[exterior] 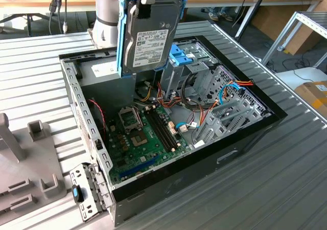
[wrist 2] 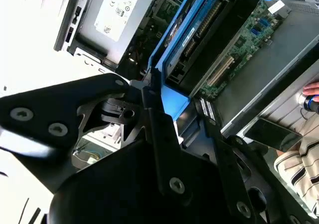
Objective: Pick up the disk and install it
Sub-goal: 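Pick up the disk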
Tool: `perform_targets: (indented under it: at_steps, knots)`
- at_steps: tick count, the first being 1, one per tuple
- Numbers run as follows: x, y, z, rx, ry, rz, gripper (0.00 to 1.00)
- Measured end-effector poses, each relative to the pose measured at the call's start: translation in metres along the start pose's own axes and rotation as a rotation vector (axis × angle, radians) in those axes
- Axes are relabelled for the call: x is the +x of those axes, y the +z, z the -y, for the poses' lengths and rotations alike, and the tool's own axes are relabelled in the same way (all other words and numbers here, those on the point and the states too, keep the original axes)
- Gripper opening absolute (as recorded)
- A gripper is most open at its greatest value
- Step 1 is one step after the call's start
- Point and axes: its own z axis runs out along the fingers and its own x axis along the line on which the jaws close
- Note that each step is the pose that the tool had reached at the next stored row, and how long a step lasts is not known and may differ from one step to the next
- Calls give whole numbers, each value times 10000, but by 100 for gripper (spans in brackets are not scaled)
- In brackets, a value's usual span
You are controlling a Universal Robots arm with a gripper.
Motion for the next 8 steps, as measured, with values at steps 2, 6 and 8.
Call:
perform_targets:
  at_steps: [2,6,8]
  knots:
    - [49,-2,12,0,0,1,37]
    - [183,-7,37,0,0,0,37]
    - [233,-9,47,1,-1,1,37]
